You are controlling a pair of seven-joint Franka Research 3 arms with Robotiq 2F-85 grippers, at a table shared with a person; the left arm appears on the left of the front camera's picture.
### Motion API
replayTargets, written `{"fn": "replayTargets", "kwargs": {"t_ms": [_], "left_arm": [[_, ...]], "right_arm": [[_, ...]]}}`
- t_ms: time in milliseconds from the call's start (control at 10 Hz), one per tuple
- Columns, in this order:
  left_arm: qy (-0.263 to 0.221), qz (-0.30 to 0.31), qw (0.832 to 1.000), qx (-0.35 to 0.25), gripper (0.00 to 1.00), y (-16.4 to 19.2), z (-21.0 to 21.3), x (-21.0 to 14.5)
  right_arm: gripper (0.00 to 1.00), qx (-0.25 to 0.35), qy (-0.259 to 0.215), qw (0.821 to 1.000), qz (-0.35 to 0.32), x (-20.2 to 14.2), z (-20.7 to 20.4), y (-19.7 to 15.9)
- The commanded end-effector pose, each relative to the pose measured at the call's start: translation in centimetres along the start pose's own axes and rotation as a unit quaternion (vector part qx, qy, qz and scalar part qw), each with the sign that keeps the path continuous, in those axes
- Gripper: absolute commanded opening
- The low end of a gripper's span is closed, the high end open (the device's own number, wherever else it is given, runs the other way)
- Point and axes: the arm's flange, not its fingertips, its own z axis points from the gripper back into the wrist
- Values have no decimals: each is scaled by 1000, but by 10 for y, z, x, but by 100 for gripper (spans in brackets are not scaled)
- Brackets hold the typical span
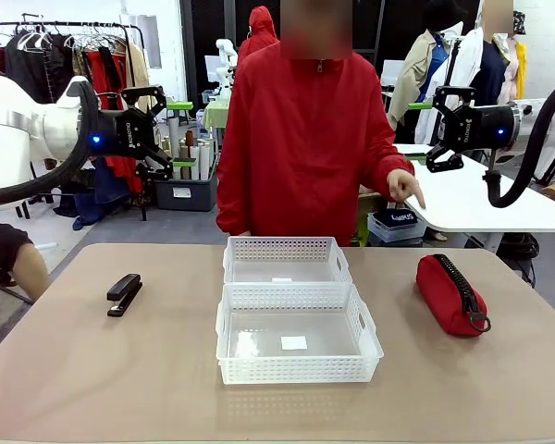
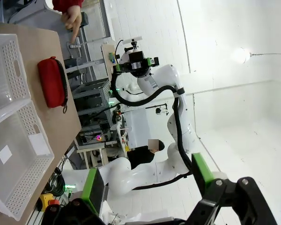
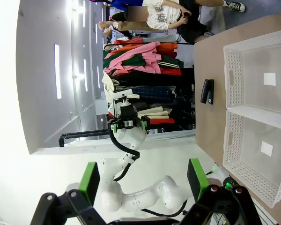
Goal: Distribute items into two baskets.
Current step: Pick up the Pencil pouch that the person points to.
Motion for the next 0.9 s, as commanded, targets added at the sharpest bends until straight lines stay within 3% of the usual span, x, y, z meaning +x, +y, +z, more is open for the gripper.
{"fn": "replayTargets", "kwargs": {"t_ms": [0, 800], "left_arm": [[-2, 2, 1000, -2, 100, -2, 1, 0], [-2, 2, 1000, -2, 100, -2, 1, 0]], "right_arm": [[100, 0, -2, 1000, 1, 0, 1, 2], [100, 0, -2, 1000, 1, 0, 1, 2]]}}
